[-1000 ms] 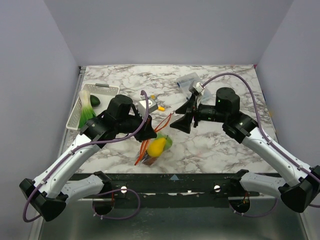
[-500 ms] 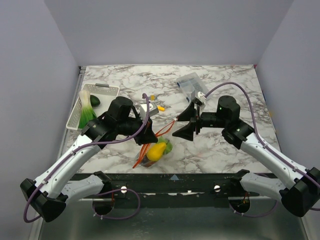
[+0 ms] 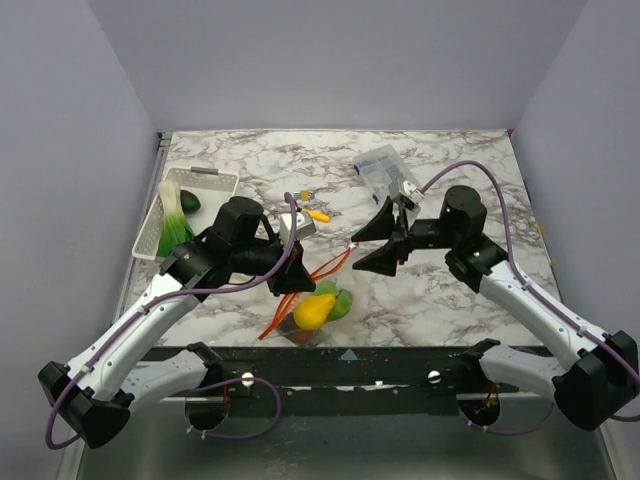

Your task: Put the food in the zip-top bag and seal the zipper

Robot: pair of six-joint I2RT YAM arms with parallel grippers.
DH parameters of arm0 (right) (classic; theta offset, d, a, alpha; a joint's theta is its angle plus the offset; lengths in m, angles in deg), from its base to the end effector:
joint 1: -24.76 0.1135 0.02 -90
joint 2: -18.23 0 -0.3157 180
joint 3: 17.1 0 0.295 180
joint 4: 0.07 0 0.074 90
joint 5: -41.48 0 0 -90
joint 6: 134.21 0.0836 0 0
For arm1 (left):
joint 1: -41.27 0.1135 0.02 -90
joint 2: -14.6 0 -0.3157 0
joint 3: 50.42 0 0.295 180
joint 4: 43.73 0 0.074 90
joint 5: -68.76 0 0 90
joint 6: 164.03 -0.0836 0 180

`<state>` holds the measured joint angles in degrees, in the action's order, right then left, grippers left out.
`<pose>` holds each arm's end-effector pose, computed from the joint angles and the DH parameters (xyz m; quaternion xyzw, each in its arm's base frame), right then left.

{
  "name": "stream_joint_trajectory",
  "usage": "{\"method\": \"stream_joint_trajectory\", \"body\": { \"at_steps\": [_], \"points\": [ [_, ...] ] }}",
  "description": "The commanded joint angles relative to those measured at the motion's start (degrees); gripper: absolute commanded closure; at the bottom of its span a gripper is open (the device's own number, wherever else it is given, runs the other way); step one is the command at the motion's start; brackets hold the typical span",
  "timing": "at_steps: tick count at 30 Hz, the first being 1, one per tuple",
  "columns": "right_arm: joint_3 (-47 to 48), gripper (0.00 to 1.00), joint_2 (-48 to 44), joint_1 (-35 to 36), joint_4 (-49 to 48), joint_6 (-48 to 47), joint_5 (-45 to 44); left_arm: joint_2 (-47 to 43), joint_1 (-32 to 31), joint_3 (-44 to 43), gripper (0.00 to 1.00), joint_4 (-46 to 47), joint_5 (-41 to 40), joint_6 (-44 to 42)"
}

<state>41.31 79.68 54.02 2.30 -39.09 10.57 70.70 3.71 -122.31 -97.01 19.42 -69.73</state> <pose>0.2093 0.1995 0.3641 -0.4591 0.5599 0.5215 0.4515 0.1545 -0.1875 0.3722 0.3879 0.7618 -0.4392 0.2761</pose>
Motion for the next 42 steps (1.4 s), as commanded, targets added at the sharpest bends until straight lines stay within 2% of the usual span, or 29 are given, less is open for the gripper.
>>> {"method": "stream_joint_trajectory", "body": {
  "at_steps": [1, 4, 7, 10, 12, 13, 15, 17, 19, 22, 27, 35, 36, 39, 42],
  "points": [
    [2.3, 0.34, 4.7, -0.3, -4.9, 1.4, 10.7, 0.4, 0.3, -0.9, 1.0, 1.9, 5.1, -1.4],
    [1.1, 0.5, 6.5, -0.3, -13.1, 8.2, 14.3, 1.5, 0.2, -1.8, 1.0, 1.1, 5.0, -1.8],
    [-2.0, 0.66, 6.3, -0.3, -23.4, 14.6, 14.1, 2.4, 0.3, -2.4, 1.0, 0.8, 3.9, -1.9],
    [-2.2, 0.83, 6.4, -0.3, -22.0, 14.1, 13.6, 2.6, 0.3, -3.5, 1.0, 0.8, -0.7, -1.4],
    [-2.4, 0.99, 6.7, -0.3, -21.7, 14.0, 13.0, 3.0, 0.3, -4.7, 1.0, 1.1, -4.2, -1.1],
    [-2.5, 0.99, 6.8, -0.3, -21.7, 14.6, 11.4, 3.3, 0.3, -5.4, 0.97, 1.4, -5.5, -1.0],
    [-2.7, 0.99, 6.8, -0.3, -23.2, 16.0, 9.6, 4.3, 0.2, -6.9, 0.75, 2.4, -8.1, -0.1],
    [-3.4, 0.99, 6.5, -0.3, -25.9, 18.7, 6.4, 5.7, 0.1, -8.8, 0.45, 3.5, -8.6, 1.0],
    [-3.4, 0.99, 6.3, -0.3, -26.9, 20.3, 6.0, 7.8, -0.8, -11.3, 0.33, 3.6, -8.5, 1.7],
    [-3.2, 0.99, 6.0, -0.3, -26.7, 21.7, 4.6, 10.8, -3.9, -14.3, 0.26, 3.4, -8.9, 1.1],
    [-3.0, 0.99, 5.3, -0.3, -26.0, 22.6, 5.5, 14.7, -5.6, -15.5, 0.3, 2.5, -8.7, -0.8],
    [-2.4, 0.99, 3.9, -0.3, -20.5, 19.7, 8.2, 17.4, -5.6, -17.5, 0.33, 1.5, -0.7, -2.4],
    [-2.2, 1.0, 3.9, -0.3, -19.9, 19.5, 8.4, 17.7, -5.6, -17.9, 0.36, 1.2, 0.1, -2.6],
    [-1.8, 0.99, 3.6, -0.3, -19.1, 19.3, 9.1, 18.4, -5.5, -18.4, 0.57, 0.0, 0.4, -3.2],
    [-1.1, 0.99, 2.6, -0.3, -16.8, 18.7, 8.9, 17.4, -4.9, -17.1, 0.71, -0.1, -0.7, -3.7]
  ]
}}
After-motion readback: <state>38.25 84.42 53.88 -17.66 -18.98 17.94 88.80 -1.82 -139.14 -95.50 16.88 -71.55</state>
